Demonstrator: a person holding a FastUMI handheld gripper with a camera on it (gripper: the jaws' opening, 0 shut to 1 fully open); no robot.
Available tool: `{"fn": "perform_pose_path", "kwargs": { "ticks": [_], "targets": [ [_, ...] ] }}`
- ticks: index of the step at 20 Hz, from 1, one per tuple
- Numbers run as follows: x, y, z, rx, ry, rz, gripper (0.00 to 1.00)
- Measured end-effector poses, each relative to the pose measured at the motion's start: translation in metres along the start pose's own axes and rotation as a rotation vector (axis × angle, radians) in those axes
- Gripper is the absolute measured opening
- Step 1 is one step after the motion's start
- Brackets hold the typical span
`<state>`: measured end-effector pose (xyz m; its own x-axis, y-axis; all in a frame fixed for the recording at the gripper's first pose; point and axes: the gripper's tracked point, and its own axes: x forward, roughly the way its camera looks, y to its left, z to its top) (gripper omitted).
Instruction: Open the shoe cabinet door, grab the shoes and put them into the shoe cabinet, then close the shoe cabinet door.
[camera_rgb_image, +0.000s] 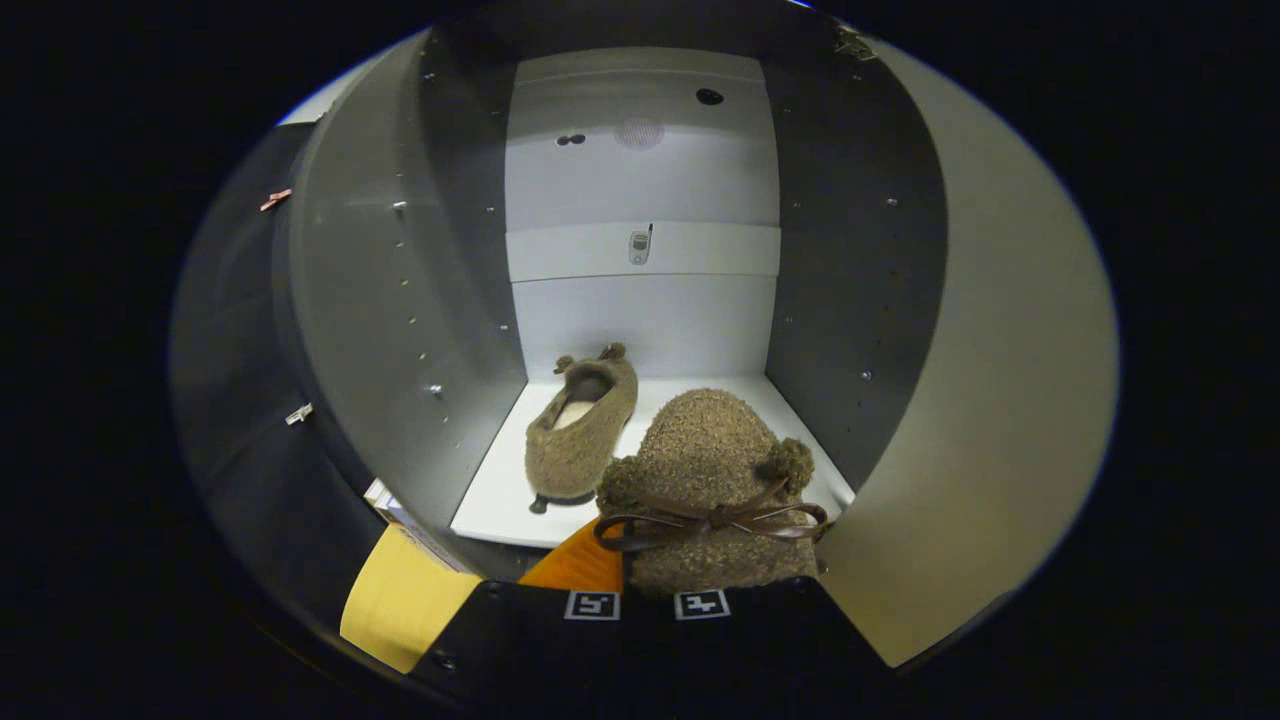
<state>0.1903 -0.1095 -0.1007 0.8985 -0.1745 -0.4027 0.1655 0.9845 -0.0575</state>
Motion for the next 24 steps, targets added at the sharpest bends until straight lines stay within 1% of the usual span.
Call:
{"fn": "perform_pose_path", "kwargs": {
  "ticks": [3,9,12,15,18,19,20,21,22,23,24],
  "targets": [
    [0.035,-0.012,0.022,-0.008,0.015,-0.023,0.05],
    [0.113,-0.029,0.043,0.033,0.086,-0.039,0.05],
    [0.151,-0.031,0.043,0.015,0.126,-0.043,0.05],
    [0.186,-0.035,0.029,0.023,0.197,-0.044,0.05],
    [0.208,-0.036,0.014,0.059,0.257,-0.037,0.05],
    [0.216,-0.036,0.021,0.066,0.224,-0.035,0.05],
    [0.220,-0.034,0.023,0.075,0.217,-0.026,0.05],
    [0.220,-0.033,0.021,0.079,0.241,-0.020,0.05],
    [0.219,-0.033,0.030,0.086,0.211,-0.018,0.05],
    [0.228,-0.034,0.027,0.094,0.218,-0.014,0.05],
    [0.229,-0.035,0.028,0.108,0.215,-0.010,0.14]
  ]
}}
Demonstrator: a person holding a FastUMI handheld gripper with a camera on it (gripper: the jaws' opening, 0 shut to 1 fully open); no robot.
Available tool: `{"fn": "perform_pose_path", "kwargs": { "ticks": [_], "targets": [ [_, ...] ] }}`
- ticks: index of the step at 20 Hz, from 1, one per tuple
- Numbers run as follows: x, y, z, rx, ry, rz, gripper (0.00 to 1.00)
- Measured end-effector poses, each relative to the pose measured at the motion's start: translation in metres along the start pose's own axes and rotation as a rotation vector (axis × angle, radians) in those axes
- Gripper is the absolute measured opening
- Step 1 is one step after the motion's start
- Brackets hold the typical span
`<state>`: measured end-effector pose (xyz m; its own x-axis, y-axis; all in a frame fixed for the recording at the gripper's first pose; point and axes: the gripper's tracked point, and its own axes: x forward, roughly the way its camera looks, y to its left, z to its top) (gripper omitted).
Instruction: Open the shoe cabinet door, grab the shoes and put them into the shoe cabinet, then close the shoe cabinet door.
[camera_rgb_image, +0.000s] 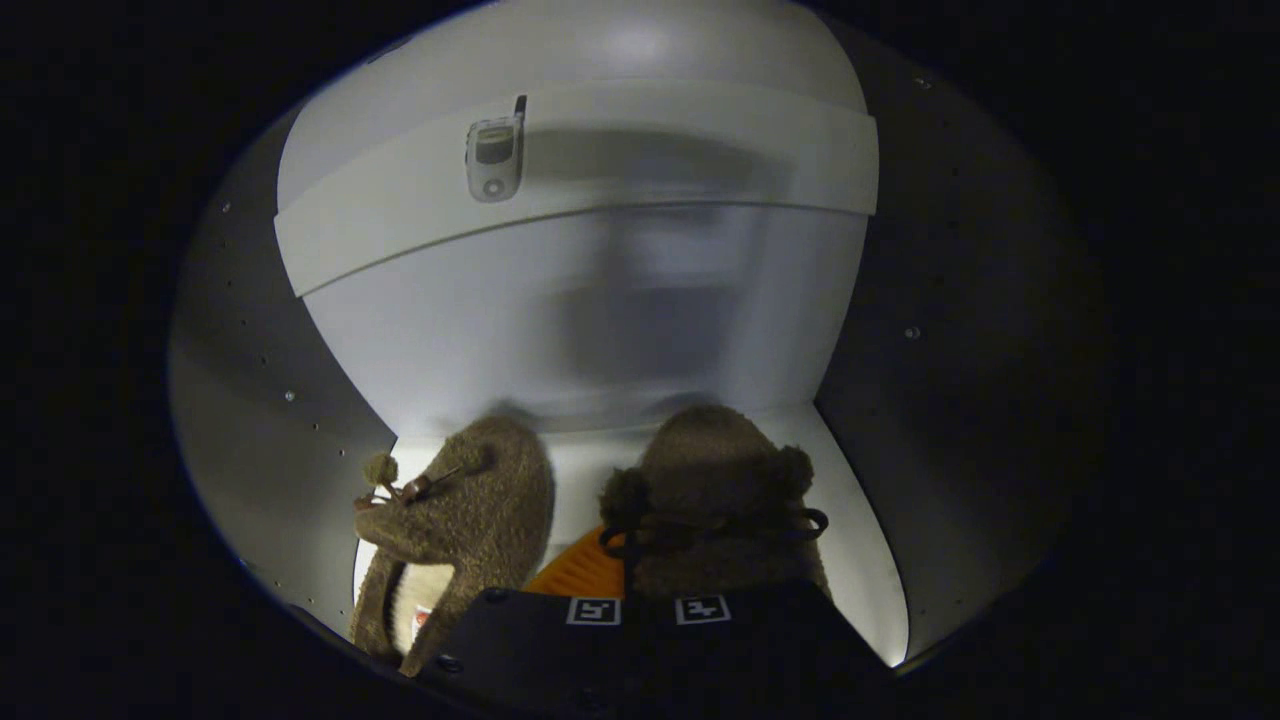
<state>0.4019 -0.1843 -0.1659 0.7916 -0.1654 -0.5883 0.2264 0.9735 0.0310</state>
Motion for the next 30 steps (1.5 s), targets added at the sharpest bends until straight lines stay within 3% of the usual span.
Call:
{"fn": "perform_pose_path", "kwargs": {
  "ticks": [5,8,12,18,23,30],
  "targets": [
    [-0.010,0.015,-0.008,-0.028,0.011,0.053,0.58],
    [-0.035,0.014,-0.009,-0.032,-0.022,0.025,0.84],
    [-0.083,0.013,0.002,-0.008,-0.123,0.014,1.00],
    [-0.204,0.027,0.007,-0.025,-0.305,0.055,0.99],
    [-0.317,0.047,-0.019,-0.090,-0.441,0.123,0.99],
    [-0.469,0.015,-0.055,-0.025,-0.633,0.158,0.99]
  ]
}}
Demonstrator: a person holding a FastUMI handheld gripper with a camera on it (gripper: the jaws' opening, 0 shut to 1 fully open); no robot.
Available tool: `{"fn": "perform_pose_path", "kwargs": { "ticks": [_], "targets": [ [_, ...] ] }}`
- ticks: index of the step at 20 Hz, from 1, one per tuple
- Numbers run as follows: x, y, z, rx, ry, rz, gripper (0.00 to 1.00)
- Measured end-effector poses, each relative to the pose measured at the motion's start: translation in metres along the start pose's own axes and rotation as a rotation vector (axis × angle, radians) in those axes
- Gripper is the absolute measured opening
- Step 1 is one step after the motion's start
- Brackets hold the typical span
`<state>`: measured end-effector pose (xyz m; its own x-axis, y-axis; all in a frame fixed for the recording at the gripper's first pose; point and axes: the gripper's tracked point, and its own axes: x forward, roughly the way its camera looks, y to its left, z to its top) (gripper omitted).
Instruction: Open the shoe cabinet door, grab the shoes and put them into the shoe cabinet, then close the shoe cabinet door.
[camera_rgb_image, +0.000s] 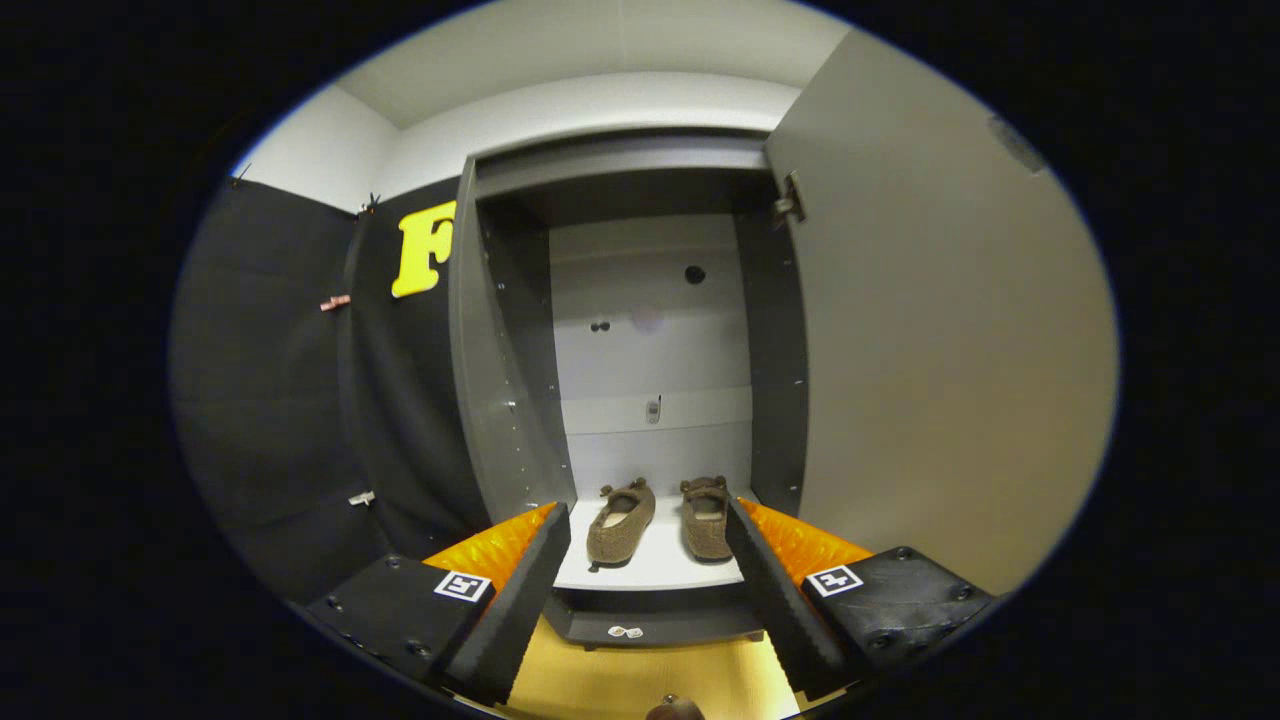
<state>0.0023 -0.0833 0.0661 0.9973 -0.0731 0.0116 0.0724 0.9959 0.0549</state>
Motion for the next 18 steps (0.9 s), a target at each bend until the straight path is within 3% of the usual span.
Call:
{"fn": "perform_pose_path", "kwargs": {
  "ticks": [10,15,18],
  "targets": [
    [-0.176,-0.045,0.037,-0.075,-0.065,0.089,0.98],
    [-0.221,-0.124,0.046,-0.058,-0.064,-0.009,0.99],
    [-0.222,-0.180,0.041,-0.005,-0.072,-0.070,0.99]
  ]
}}
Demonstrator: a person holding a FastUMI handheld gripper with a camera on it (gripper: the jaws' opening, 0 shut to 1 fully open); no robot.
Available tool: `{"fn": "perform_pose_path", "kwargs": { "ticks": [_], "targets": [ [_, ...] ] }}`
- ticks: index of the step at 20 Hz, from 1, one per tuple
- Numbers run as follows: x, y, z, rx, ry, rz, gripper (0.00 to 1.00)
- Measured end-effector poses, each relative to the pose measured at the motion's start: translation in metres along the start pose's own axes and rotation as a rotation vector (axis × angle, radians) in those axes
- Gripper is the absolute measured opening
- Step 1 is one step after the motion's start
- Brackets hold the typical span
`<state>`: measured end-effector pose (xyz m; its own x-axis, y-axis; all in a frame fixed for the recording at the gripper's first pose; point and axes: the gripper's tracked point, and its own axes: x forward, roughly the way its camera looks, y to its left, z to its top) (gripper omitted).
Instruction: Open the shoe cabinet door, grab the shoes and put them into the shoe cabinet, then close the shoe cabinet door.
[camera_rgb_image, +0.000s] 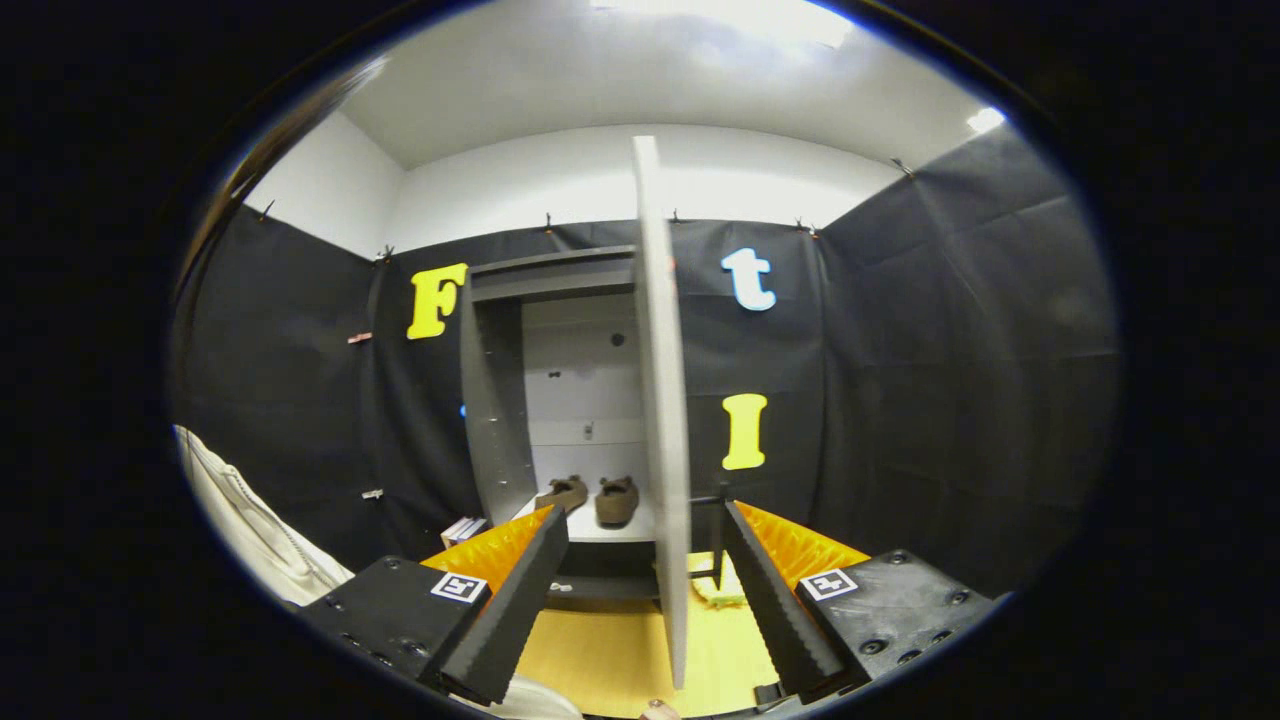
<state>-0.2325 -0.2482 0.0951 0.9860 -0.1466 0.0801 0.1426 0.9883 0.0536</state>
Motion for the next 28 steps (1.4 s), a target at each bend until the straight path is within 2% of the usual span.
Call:
{"fn": "perform_pose_path", "kwargs": {
  "ticks": [4,8,13,17,20,22,28],
  "targets": [
    [0.027,-0.087,-0.025,0.072,0.045,-0.119,0.99],
    [0.074,-0.136,-0.062,0.043,0.127,-0.147,0.98],
    [0.132,-0.124,-0.081,0.011,0.160,-0.061,0.98],
    [0.155,-0.096,-0.086,-0.002,0.173,0.028,0.98],
    [0.151,-0.096,-0.084,-0.010,0.171,0.012,0.95],
    [0.148,-0.086,-0.086,-0.010,0.172,-0.001,0.96],
    [0.140,-0.022,-0.093,-0.019,0.180,0.011,0.97]
  ]
}}
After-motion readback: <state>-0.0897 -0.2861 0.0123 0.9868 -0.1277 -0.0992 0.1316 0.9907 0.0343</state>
